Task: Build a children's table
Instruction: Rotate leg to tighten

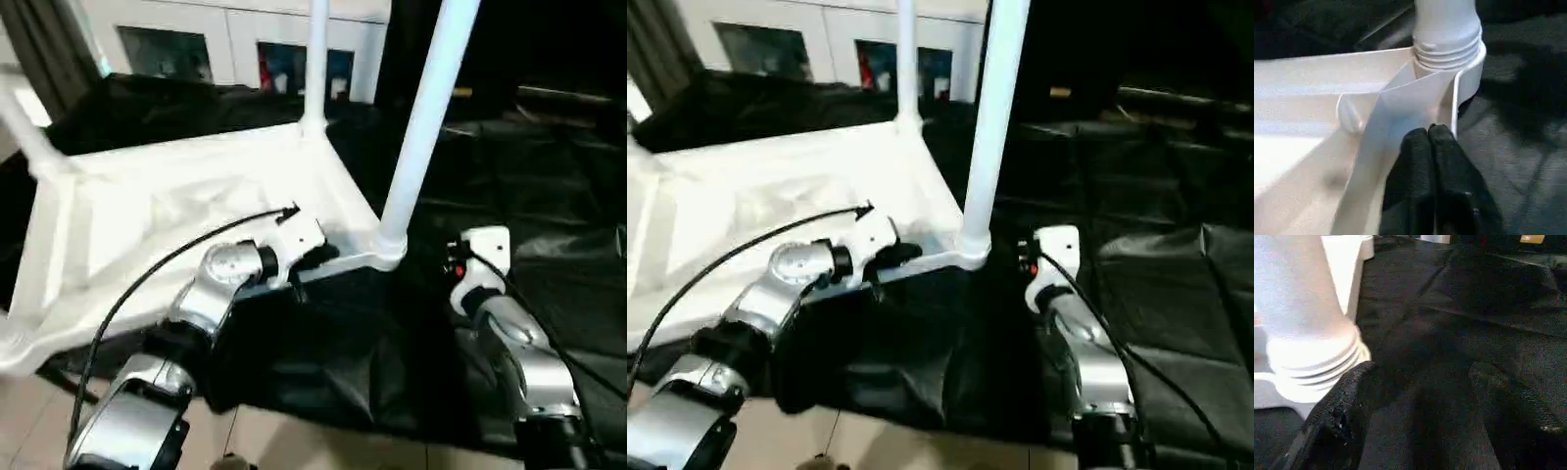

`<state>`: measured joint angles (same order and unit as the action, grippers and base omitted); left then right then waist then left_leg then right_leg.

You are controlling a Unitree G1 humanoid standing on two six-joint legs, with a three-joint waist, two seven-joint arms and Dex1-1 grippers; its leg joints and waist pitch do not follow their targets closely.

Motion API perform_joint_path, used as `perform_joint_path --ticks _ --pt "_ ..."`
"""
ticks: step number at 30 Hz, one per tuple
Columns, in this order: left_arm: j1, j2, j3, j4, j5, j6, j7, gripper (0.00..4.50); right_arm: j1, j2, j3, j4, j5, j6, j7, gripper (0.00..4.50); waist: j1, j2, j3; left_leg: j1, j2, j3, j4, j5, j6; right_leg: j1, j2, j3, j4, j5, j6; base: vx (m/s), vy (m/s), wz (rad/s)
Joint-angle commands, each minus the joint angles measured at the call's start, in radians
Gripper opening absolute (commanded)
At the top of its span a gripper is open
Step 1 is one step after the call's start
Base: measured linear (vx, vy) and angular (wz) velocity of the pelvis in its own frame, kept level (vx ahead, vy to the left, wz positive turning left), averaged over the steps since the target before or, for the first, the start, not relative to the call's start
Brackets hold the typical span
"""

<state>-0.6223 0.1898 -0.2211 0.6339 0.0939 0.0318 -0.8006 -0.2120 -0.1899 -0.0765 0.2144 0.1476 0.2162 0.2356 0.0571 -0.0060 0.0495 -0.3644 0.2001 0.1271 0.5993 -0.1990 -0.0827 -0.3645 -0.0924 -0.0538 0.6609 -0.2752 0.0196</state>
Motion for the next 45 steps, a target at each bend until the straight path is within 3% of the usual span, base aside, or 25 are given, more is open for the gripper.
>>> perform_joint_path --ticks 1,4,9,11,14,15,16,17,18,19,20,21,22,27,30,32,33,34,36,40,41,42,43,45 --pt "0.014 -0.002 0.003 -0.053 -0.020 0.070 -0.011 0.47 -0.002 -0.009 -0.008 -0.016 0.006 0.011 0.005 3.28 0.006 -0.015 -0.055 0.009 0.014 0.028 -0.061 -0.070 0.062 0.060 -0.037 0.035 -0.086 0.100 -0.252 -0.123 0.006 -0.01" --pt "0.023 -0.019 0.012 -0.066 0.005 0.017 0.078 0.76 -0.018 -0.016 -0.009 0.001 0.005 0.019 0.011 3.28 0.001 -0.016 -0.048 0.015 0.024 0.035 -0.074 -0.198 0.011 0.044 -0.035 0.036 -0.107 -0.128 -0.218 -0.111 0.024 0.00" --pt "0.072 -0.061 0.068 -0.106 -0.022 -0.045 0.205 0.76 -0.018 -0.023 0.003 -0.002 -0.011 0.022 0.013 3.28 -0.003 -0.018 -0.048 0.011 0.022 0.035 -0.083 -0.244 -0.008 0.029 -0.034 0.041 -0.122 -0.205 -0.175 -0.081 0.030 -0.03" --pt "0.102 -0.077 0.090 -0.157 -0.043 0.006 0.228 0.76 -0.007 -0.019 0.006 -0.024 -0.006 0.032 0.014 3.28 -0.004 -0.015 -0.054 0.007 0.023 0.036 -0.083 -0.222 -0.005 0.028 -0.033 0.041 -0.118 -0.168 -0.175 0.000 0.000 0.00" --pt "0.134 -0.078 0.066 -0.208 -0.078 0.075 0.144 0.76 -0.003 -0.025 0.013 -0.034 -0.011 0.028 0.022 3.28 -0.004 -0.020 -0.054 0.003 0.019 0.040 -0.082 -0.203 0.005 0.021 -0.030 0.041 -0.120 -0.135 -0.176 0.000 0.000 0.00" --pt "0.128 -0.081 0.058 -0.213 -0.105 0.119 0.095 1.10 -0.001 -0.032 0.015 -0.035 -0.017 0.025 0.026 3.28 -0.002 -0.019 -0.054 0.000 0.017 0.042 -0.081 -0.184 0.009 0.020 -0.030 0.043 -0.119 -0.123 -0.176 0.000 0.000 0.00" --pt "0.128 -0.081 0.058 -0.213 -0.105 0.119 0.095 1.10 -0.001 -0.032 0.015 -0.035 -0.017 0.025 0.026 3.28 -0.001 -0.019 -0.056 0.001 0.016 0.043 -0.079 -0.175 0.008 0.020 -0.030 0.044 -0.117 -0.113 -0.177 0.000 0.000 0.00" --pt "0.108 -0.079 0.043 -0.196 -0.108 0.131 0.067 1.10 -0.005 -0.038 0.013 -0.031 -0.016 0.025 0.029 3.28 0.001 -0.012 -0.057 0.001 0.016 0.042 -0.078 -0.164 0.010 0.019 -0.030 0.044 -0.115 -0.093 -0.179 0.000 0.000 0.00" --pt "0.085 -0.074 0.022 -0.176 -0.104 0.139 0.031 1.15 -0.007 -0.043 0.008 -0.028 -0.014 0.022 0.032 3.28 0.003 -0.015 -0.062 -0.001 0.016 0.042 -0.074 -0.124 0.015 0.022 -0.028 0.045 -0.109 -0.027 -0.184 0.000 0.000 0.00" --pt "0.049 -0.073 0.003 -0.132 -0.088 0.130 0.008 1.30 -0.010 -0.052 0.005 -0.019 -0.017 0.019 0.032 3.28 0.006 -0.003 -0.068 -0.001 0.013 0.042 -0.069 -0.074 0.023 0.024 -0.026 0.044 -0.100 0.058 -0.193 0.000 0.000 0.00" --pt "0.010 -0.074 -0.017 -0.085 -0.068 0.124 -0.017 1.45 -0.013 -0.062 0.000 -0.013 -0.020 0.013 0.033 3.28 0.006 -0.006 -0.071 -0.001 0.011 0.043 -0.066 -0.046 0.030 0.023 -0.022 0.044 -0.098 0.107 -0.196 0.000 0.000 0.00" --pt "0.002 -0.074 -0.021 -0.075 -0.063 0.123 -0.024 1.57 -0.014 -0.063 0.000 -0.012 -0.020 0.012 0.034 3.28 0.009 -0.006 -0.076 -0.001 0.009 0.043 -0.060 -0.002 0.043 0.024 -0.019 0.043 -0.089 0.202 -0.210 0.000 0.000 0.00" --pt "-0.042 -0.069 -0.049 -0.027 -0.034 0.123 -0.057 1.57 -0.016 -0.074 -0.004 -0.007 -0.023 0.010 0.037 3.28 0.009 -0.003 -0.075 -0.006 0.008 0.042 -0.059 0.012 0.048 0.028 -0.020 0.043 -0.085 0.239 -0.218 0.000 0.000 0.00" --pt "-0.148 -0.064 -0.083 0.088 0.012 0.150 -0.072 2.06 -0.007 -0.107 0.007 -0.018 -0.034 0.017 0.071 3.28 0.005 -0.005 -0.070 -0.008 0.008 0.045 -0.063 -0.073 0.060 0.037 -0.030 0.042 -0.096 0.166 -0.238 0.000 0.000 0.00" --pt "-0.264 -0.074 -0.104 0.246 0.041 0.144 -0.064 2.39 0.006 -0.137 0.021 -0.022 -0.034 0.024 0.105 3.28 0.002 -0.001 -0.068 -0.004 0.008 0.046 -0.063 -0.100 0.058 0.033 -0.028 0.043 -0.102 0.126 -0.241 0.000 0.000 0.00" --pt "-0.312 -0.082 -0.107 0.319 0.059 0.134 -0.042 2.51 0.011 -0.149 0.029 -0.026 -0.041 0.024 0.114 3.28 0.004 -0.005 -0.067 -0.004 0.008 0.046 -0.064 -0.108 0.056 0.033 -0.028 0.042 -0.106 0.108 -0.245 0.000 0.000 0.00" --pt "-0.322 -0.084 -0.105 0.337 0.063 0.136 -0.029 2.51 0.013 -0.150 0.032 -0.026 -0.045 0.022 0.115 3.28 0.003 0.013 -0.067 -0.002 0.010 0.044 -0.064 -0.119 0.049 0.032 -0.029 0.042 -0.106 0.107 -0.250 0.000 0.000 0.00" --pt "-0.330 -0.085 -0.101 0.351 0.063 0.140 -0.023 2.73 0.016 -0.150 0.035 -0.030 -0.048 0.024 0.115 3.28 0.000 0.021 -0.068 -0.005 0.008 0.041 -0.064 -0.121 0.045 0.036 -0.029 0.041 -0.102 0.122 -0.255 0.000 0.000 0.00" --pt "-0.354 -0.088 -0.086 0.391 0.062 0.155 0.002 2.88 0.031 -0.153 0.039 -0.054 -0.055 0.031 0.115 3.28 -0.004 0.012 -0.069 -0.006 0.005 0.045 -0.061 -0.116 0.055 0.039 -0.026 0.041 -0.105 0.138 -0.259 0.000 0.000 0.00" --pt "-0.377 -0.096 -0.051 0.437 0.038 0.168 0.023 2.88 0.077 -0.150 0.042 -0.120 -0.036 0.052 0.133 3.28 0.003 0.019 -0.071 -0.009 0.005 0.044 -0.059 -0.084 0.088 0.040 -0.028 0.039 -0.104 0.151 -0.268 0.000 0.000 0.00" --pt "-0.384 -0.096 -0.053 0.455 0.039 0.165 0.021 2.88 0.085 -0.153 0.049 -0.124 -0.042 0.054 0.136 3.28 0.003 0.020 -0.071 -0.009 0.005 0.044 -0.059 -0.088 0.087 0.039 -0.029 0.039 -0.105 0.143 -0.269 0.000 0.000 0.00" --pt "-0.392 -0.095 -0.056 0.479 0.042 0.156 0.015 2.59 0.093 -0.154 0.055 -0.126 -0.045 0.051 0.139 3.28 0.003 0.021 -0.070 -0.008 0.006 0.044 -0.060 -0.103 0.083 0.036 -0.028 0.038 -0.107 0.120 -0.272 0.000 0.000 0.00" --pt "-0.394 -0.094 -0.058 0.494 0.045 0.150 0.011 2.59 0.097 -0.152 0.058 -0.125 -0.046 0.048 0.139 3.28 0.003 0.029 -0.069 -0.007 0.007 0.044 -0.061 -0.119 0.079 0.035 -0.028 0.038 -0.109 0.103 -0.273 0.000 0.000 0.00" --pt "-0.396 -0.095 -0.054 0.517 0.044 0.139 0.009 2.39 0.099 -0.147 0.060 -0.121 -0.047 0.045 0.132 3.28 0.001 0.025 -0.068 -0.007 0.007 0.043 -0.063 -0.131 0.072 0.036 -0.028 0.038 -0.111 0.092 -0.270 0.000 0.000 0.00"
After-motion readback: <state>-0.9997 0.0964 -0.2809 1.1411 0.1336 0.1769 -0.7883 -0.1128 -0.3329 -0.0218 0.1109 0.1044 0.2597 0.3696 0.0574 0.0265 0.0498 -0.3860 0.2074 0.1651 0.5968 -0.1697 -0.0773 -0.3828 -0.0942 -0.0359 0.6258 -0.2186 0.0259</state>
